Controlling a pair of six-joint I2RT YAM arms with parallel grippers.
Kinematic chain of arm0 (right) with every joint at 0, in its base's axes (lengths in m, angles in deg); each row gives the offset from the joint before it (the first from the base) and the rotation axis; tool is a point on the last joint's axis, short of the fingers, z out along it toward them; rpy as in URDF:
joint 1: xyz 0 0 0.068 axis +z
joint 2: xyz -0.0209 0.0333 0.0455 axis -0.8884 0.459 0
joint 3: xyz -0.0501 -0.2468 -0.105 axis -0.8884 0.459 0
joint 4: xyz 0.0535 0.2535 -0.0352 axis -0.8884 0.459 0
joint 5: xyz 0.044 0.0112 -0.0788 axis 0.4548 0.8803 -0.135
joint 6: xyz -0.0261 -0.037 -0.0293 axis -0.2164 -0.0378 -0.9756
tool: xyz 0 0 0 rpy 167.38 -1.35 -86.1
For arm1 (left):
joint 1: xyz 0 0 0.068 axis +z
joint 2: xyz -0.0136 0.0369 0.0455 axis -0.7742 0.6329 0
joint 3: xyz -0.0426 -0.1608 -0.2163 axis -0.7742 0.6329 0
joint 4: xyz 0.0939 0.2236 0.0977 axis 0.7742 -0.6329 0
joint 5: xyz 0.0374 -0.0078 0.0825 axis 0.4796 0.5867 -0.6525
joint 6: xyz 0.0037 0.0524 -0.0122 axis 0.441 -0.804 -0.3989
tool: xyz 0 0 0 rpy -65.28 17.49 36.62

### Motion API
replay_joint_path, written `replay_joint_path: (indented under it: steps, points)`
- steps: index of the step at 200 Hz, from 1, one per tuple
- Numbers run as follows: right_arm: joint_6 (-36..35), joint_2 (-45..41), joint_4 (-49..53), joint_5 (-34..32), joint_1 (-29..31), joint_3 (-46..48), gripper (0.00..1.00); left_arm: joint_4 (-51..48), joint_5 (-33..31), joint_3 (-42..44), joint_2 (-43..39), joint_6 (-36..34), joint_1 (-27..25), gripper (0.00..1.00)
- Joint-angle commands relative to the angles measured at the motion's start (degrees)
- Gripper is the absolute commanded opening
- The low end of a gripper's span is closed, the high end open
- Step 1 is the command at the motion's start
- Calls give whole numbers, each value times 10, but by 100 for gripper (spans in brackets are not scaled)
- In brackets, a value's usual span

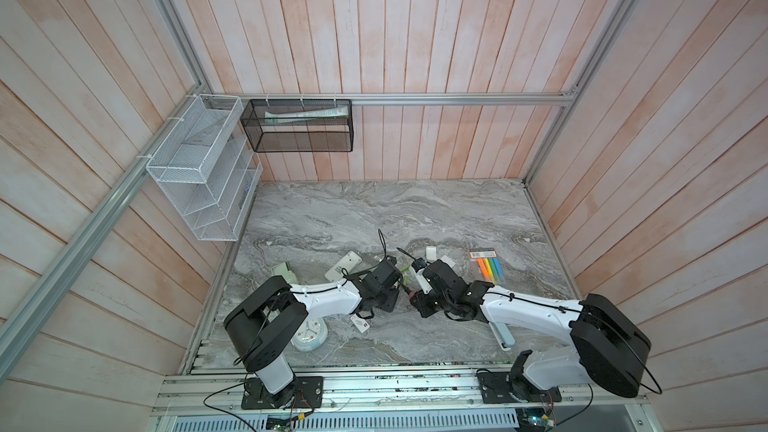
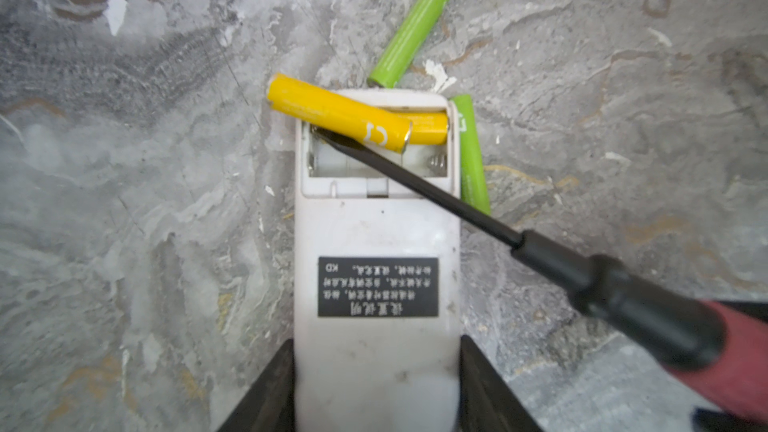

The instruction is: Unload the batteries from the remote control

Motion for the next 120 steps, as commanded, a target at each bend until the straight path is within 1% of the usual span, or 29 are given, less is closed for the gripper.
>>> replay_joint_path:
  steps: [1, 63, 80, 120]
  points:
    - [5, -16, -10, -13, -11, 10, 0, -130, 60, 39, 45, 26, -4, 56]
    - [-6, -26, -6, -10, -19, 10, 0, -145, 59, 40, 39, 28, -5, 56]
    - [-11, -35, 2, -32, -25, 5, 0, -149, 55, 42, 37, 36, -4, 56]
    - [-39, -49, 7, -57, -83, -13, 0, -142, 47, 51, 27, 60, 2, 56]
